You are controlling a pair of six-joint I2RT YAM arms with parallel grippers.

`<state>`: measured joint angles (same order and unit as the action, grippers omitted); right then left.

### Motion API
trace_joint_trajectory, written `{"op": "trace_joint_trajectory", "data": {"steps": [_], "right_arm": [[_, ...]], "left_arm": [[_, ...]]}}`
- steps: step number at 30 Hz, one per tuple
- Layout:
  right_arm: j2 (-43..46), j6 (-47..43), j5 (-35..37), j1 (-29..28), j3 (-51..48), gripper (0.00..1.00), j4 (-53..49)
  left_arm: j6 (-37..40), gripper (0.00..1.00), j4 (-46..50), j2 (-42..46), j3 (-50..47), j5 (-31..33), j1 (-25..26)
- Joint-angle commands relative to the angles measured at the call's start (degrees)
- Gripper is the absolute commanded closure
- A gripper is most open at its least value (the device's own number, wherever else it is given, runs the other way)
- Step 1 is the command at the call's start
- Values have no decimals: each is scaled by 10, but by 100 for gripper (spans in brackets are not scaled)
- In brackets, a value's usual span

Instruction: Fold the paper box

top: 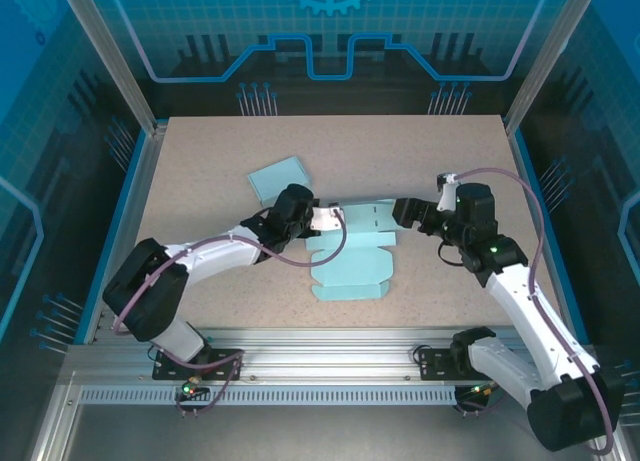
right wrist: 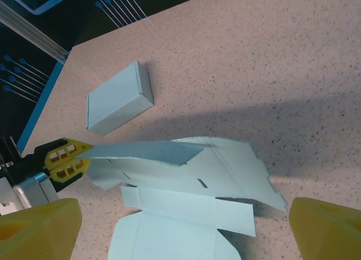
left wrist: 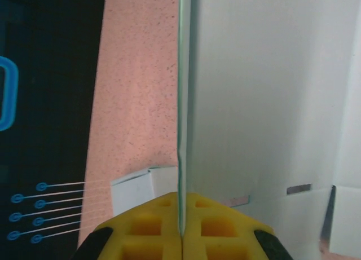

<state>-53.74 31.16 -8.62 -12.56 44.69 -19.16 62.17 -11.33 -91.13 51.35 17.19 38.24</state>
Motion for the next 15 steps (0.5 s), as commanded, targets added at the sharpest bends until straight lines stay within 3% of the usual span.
{"op": "trace_joint_trajectory", "data": {"steps": [1, 5, 15], "right_arm": [[-10, 29, -5, 9, 21, 7, -23], [-13, 49, -4, 8, 18, 11, -26], [-49, 76, -7, -31, 35, 20, -36]], "left_arm": [[37, 100, -117, -26, -23, 65, 13], [48, 100, -140, -52, -24, 92, 19], [46, 100, -157, -47, -30, 85, 28]]}}
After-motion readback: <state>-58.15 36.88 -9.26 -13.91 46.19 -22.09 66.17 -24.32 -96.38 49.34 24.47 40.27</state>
